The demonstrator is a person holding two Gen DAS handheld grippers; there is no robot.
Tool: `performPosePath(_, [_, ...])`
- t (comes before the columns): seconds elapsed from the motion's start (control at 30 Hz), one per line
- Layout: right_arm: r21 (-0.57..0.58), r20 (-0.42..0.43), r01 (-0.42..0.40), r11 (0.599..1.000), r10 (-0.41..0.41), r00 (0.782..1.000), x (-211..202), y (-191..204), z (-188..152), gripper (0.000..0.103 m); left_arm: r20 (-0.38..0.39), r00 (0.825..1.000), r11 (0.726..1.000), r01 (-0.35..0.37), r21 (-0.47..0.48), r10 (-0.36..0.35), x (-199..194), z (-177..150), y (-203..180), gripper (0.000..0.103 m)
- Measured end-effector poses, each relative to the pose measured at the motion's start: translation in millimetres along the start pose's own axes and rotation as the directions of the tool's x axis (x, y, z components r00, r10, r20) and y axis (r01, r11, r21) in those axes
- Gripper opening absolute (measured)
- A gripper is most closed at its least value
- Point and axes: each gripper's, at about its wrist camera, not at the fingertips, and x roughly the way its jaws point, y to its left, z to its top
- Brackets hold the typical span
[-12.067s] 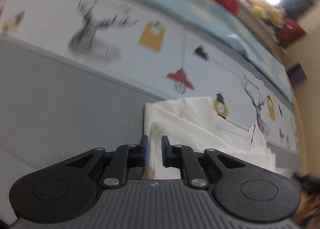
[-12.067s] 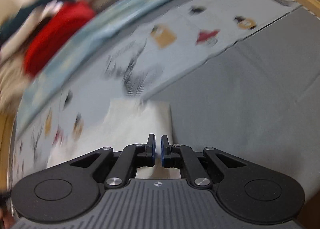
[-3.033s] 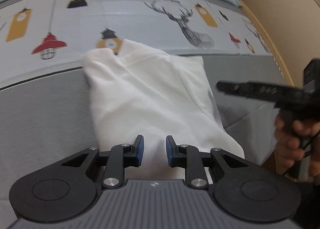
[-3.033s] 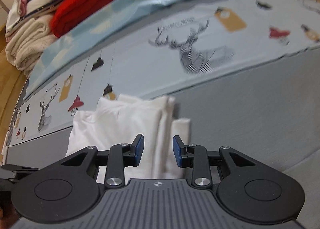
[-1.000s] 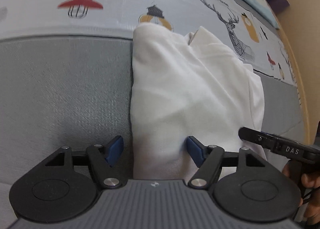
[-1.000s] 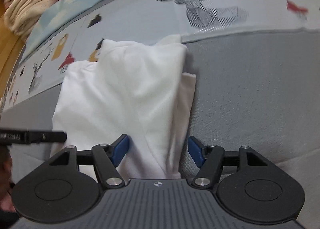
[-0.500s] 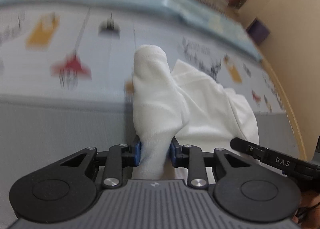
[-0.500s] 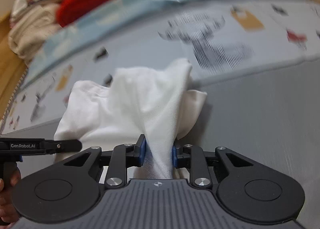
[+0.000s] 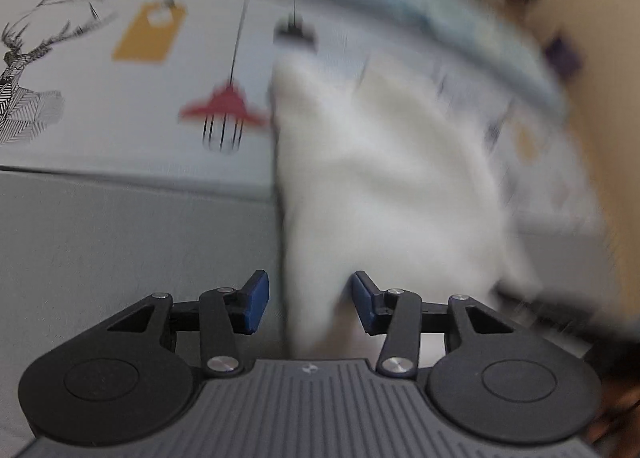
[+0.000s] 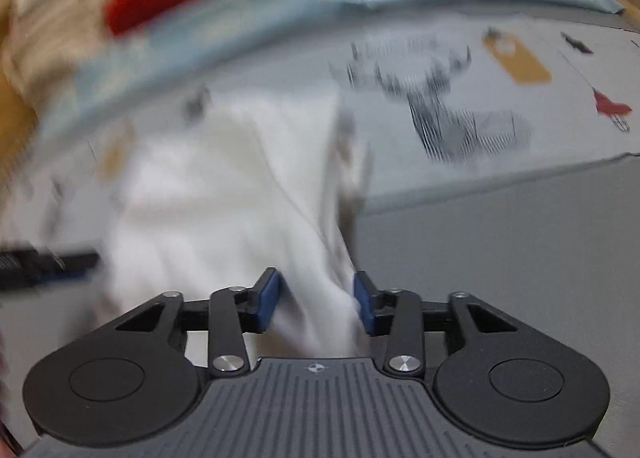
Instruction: Fold small clothes
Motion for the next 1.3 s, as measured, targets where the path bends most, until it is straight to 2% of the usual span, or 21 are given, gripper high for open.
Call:
performPosePath(0.03, [0.007, -0.012, -0.001, 1.000, 0.001, 1.000, 2, -2, -2, 0.039, -0.028, 0.999, 0.998, -0.045, 0.033, 0.046, 5, -5, -3, 0.059])
performPosePath(0.1, [0.032, -0.036, -0.010, 0.999, 0.012, 0.999, 2, -5, -4, 0.035, -0.026, 0.995, 0.995, -0.092, 0.050, 0.093, 7, -7, -6, 0.063])
performPosePath(0.2, [0.056, -0.063, 0.009, 0.998, -0.005, 0.998, -5, -6, -12, 0.036, 0.027, 0.989, 0.987, -0.144, 0.072, 0.143, -9, -14, -15, 0.063])
performPosePath(0.27, [0.086, -0.084, 0.031, 0.996, -0.024, 0.996, -15, -8, -20, 0.037, 0.072, 0.973, 0.968, -0.226, 0.112, 0.219, -26, -24, -25, 0.065])
performPosePath(0.3, [0.101, -0.078, 0.043, 0.994, -0.036, 0.996, -23, -9, -22, 0.037, 0.095, 0.965, 0.958, -0.255, 0.133, 0.244, -38, -28, -31, 0.067])
performPosePath(0.33, [0.099, -0.064, 0.056, 0.993, -0.050, 0.997, -33, -8, -24, 0.037, 0.116, 0.961, 0.952, -0.267, 0.151, 0.251, -49, -32, -36, 0.073])
performPosePath(0.4, [0.062, 0.003, 0.087, 0.994, -0.087, 0.996, -62, -4, -25, 0.039, 0.186, 0.945, 0.942, -0.299, 0.154, 0.269, -79, -36, -48, 0.085])
performPosePath(0.47, [0.051, 0.103, 0.109, 0.993, -0.113, 0.988, -100, -3, -29, 0.049, 0.279, 0.915, 0.937, -0.333, 0.107, 0.293, -121, -46, -55, 0.085])
performPosePath(0.5, [0.056, 0.161, 0.102, 0.993, -0.109, 0.981, -121, -4, -33, 0.053, 0.307, 0.905, 0.939, -0.333, 0.085, 0.293, -138, -53, -57, 0.085])
performPosePath(0.57, [0.052, 0.276, 0.085, 0.995, -0.096, 0.956, -161, -4, -47, 0.072, 0.360, 0.886, 0.944, -0.328, 0.037, 0.294, -170, -68, -64, 0.091])
performPosePath(0.67, [0.013, 0.402, 0.080, 0.997, -0.079, 0.912, -205, -2, -82, 0.088, 0.435, 0.850, 0.945, -0.328, -0.006, 0.298, -204, -100, -78, 0.102])
performPosePath(0.73, [-0.008, 0.454, 0.092, 0.996, -0.078, 0.887, -219, -4, -110, 0.090, 0.475, 0.827, 0.942, -0.334, -0.015, 0.301, -219, -124, -88, 0.103])
performPosePath(0.77, [0.023, 0.459, 0.109, 0.994, -0.107, 0.882, -221, -3, -124, 0.090, 0.493, 0.817, 0.943, -0.332, -0.019, 0.297, -223, -134, -93, 0.103])
performPosePath(0.8, [0.062, 0.423, 0.109, 0.992, -0.125, 0.897, -223, -2, -124, 0.090, 0.518, 0.805, 0.945, -0.325, -0.022, 0.289, -227, -148, -97, 0.103])
performPosePath(0.83, [0.072, 0.426, 0.073, 0.995, -0.097, 0.900, -229, 0, -128, 0.090, 0.536, 0.796, 0.948, -0.317, -0.026, 0.281, -230, -159, -100, 0.103])
performPosePath(0.87, [0.076, 0.452, 0.047, 0.996, -0.077, 0.889, -235, 1, -134, 0.092, 0.530, 0.800, 0.951, -0.306, -0.042, 0.281, -230, -167, -103, 0.103])
performPosePath(0.9, [0.069, 0.461, 0.044, 0.997, -0.071, 0.884, -237, 4, -137, 0.094, 0.516, 0.813, 0.958, -0.281, -0.057, 0.269, -230, -169, -104, 0.103])
performPosePath(0.97, [0.031, 0.441, 0.061, 0.998, -0.069, 0.895, -233, 11, -138, 0.096, 0.518, 0.827, 0.974, -0.216, -0.064, 0.218, -230, -174, -106, 0.103])
performPosePath(1.1, [-0.053, 0.414, 0.092, 0.994, -0.062, 0.908, -222, 27, -137, 0.096, 0.506, 0.831, 0.964, -0.267, -0.003, 0.232, -215, -172, -119, 0.103])
performPosePath(1.2, [-0.071, 0.394, 0.119, 0.990, -0.082, 0.916, -214, 34, -138, 0.096, 0.463, 0.858, 0.968, -0.249, 0.000, 0.221, -202, -170, -118, 0.102])
performPosePath(1.3, [-0.054, 0.379, 0.112, 0.992, -0.083, 0.922, -209, 35, -137, 0.096, 0.446, 0.866, 0.970, -0.240, -0.023, 0.225, -196, -169, -114, 0.102])
